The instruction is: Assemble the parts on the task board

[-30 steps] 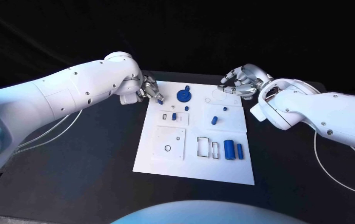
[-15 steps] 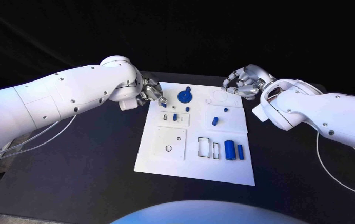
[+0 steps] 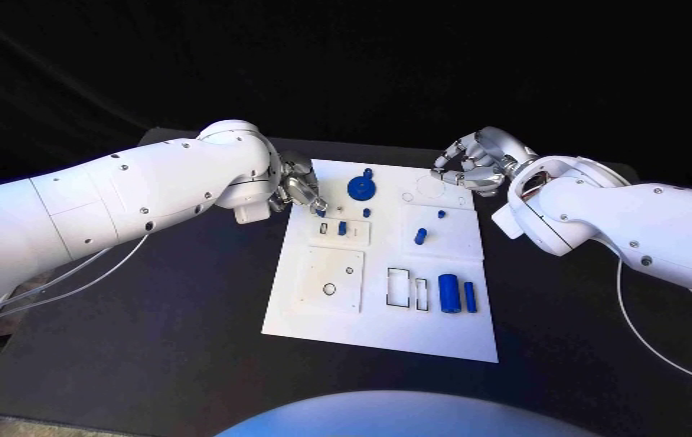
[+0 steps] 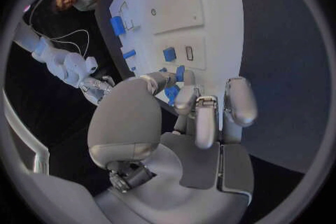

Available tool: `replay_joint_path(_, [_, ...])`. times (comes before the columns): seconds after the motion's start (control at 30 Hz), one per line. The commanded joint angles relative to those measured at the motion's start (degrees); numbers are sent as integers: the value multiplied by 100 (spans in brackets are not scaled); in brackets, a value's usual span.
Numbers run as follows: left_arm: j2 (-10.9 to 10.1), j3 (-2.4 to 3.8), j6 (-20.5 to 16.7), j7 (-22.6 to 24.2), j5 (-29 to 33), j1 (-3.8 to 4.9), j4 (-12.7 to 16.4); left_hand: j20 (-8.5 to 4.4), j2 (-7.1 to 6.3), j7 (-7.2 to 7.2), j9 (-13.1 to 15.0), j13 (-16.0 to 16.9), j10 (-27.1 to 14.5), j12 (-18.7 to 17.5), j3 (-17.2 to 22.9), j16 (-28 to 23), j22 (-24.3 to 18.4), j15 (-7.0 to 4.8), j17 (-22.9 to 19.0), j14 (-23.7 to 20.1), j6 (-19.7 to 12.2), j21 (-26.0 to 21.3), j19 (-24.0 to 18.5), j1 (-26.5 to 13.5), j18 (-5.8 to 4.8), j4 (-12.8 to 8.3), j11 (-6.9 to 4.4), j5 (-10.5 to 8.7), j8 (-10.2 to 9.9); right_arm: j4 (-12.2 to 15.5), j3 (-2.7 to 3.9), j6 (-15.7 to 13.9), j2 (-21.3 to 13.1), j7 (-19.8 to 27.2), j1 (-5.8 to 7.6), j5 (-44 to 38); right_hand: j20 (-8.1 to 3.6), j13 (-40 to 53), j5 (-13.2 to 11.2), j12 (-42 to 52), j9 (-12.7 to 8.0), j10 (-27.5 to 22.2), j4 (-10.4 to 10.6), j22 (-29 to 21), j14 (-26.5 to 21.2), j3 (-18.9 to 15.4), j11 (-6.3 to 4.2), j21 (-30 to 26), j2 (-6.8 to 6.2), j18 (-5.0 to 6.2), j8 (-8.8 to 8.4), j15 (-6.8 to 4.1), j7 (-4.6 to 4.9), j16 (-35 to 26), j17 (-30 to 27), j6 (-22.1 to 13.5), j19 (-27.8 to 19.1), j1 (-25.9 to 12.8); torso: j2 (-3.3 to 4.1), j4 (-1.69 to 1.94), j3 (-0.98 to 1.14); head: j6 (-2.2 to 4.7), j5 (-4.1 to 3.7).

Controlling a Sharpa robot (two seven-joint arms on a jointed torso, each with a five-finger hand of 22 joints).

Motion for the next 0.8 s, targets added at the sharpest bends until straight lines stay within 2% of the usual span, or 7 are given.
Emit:
replay_joint_path(0.03, [21, -1, 55, 54, -155, -33, 4, -11, 12, -141, 4, 6, 30, 27, 1116, 21, 554, -32, 1509, 594, 181, 36, 41, -42, -16, -1141, -3, 28, 24, 10, -1, 79, 4, 19, -7, -81, -34, -4, -24, -2, -7, -16, 15, 7, 549, 34, -36, -22, 0, 26, -22, -25, 8, -25, 1306, 42, 6, -57, 4, -5, -4, -10, 6])
replay_joint_path(0.33, [72, -19, 188, 56, -165, -89, -41, -12, 5, -142, 6, 9, 36, 27, 1122, 21, 554, -33, 1509, 594, 189, 32, 40, -49, -15, -1152, -4, 50, 23, 17, -1, 70, 0, 19, -10, -83, -34, -4, -21, -2, -8, -16, 14, 6, 550, 37, -36, -24, -5, 27, -27, -26, 9, -24, 1310, 40, 6, -62, 3, 0, 2, -33, -9])
replay_joint_path(0.8, [112, -57, 310, 33, -181, -101, -40, -14, 0, -143, 8, 4, 37, 22, 1124, 21, 555, -34, 1509, 594, 193, 31, 39, -54, -15, -1160, -5, 66, 22, 18, -1, 70, -1, 21, -11, -84, -34, -4, -21, -2, -8, -16, 14, 6, 550, 37, -36, -24, -5, 27, -27, -26, 9, -24, 1310, 40, 6, -62, -2, -4, 1, -57, 2])
